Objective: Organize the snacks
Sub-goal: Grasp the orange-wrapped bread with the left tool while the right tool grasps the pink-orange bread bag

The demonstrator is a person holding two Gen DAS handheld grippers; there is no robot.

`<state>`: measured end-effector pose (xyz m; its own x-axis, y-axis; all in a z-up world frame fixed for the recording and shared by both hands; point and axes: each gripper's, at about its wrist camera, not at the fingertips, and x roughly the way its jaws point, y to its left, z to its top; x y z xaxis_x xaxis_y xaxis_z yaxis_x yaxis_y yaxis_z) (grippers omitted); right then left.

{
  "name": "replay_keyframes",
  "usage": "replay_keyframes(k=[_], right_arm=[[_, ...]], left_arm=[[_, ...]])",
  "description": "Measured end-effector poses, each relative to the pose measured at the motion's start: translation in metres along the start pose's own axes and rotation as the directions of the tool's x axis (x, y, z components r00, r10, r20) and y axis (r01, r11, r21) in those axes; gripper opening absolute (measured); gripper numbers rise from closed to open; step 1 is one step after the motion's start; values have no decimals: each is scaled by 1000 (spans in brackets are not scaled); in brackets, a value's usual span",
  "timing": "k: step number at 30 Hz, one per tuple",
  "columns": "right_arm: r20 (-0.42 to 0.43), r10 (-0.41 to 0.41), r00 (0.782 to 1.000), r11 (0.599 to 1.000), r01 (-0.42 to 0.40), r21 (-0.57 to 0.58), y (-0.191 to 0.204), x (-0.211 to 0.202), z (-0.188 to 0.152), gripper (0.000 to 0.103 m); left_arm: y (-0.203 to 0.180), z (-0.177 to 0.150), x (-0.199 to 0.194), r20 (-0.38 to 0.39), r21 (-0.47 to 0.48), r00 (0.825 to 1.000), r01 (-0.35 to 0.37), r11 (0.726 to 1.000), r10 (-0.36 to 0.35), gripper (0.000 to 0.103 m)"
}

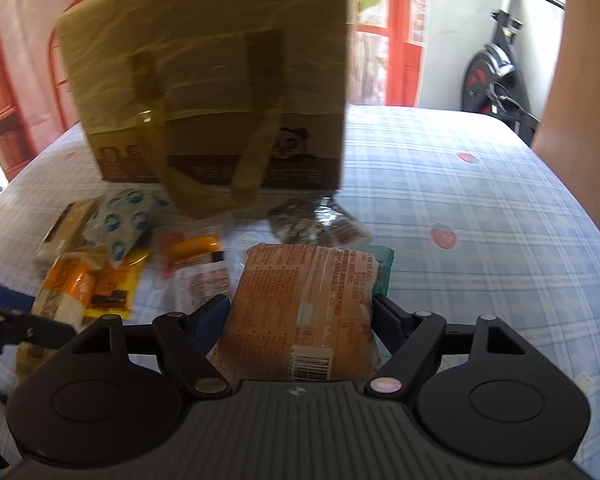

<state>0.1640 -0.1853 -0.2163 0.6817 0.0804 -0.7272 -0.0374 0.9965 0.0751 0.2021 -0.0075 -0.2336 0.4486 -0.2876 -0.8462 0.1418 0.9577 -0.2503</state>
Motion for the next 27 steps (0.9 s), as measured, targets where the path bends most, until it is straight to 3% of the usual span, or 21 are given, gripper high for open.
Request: replay_keyframes(k=[18, 23, 27], right_arm=[[-6, 14, 1000, 1000, -14, -8, 1, 2, 0, 78], [-8, 12, 1000, 1000, -12, -6, 1, 3, 0, 78], [-10, 12, 1000, 1000, -12, -6, 1, 3, 0, 78]], left_arm=[[16, 4, -12, 37, -34, 999, 9, 999, -8, 47], [20, 6, -3, 0, -61, 1000, -10, 998, 10, 44], [14, 10, 1, -5, -29, 999, -38, 999, 37, 45]])
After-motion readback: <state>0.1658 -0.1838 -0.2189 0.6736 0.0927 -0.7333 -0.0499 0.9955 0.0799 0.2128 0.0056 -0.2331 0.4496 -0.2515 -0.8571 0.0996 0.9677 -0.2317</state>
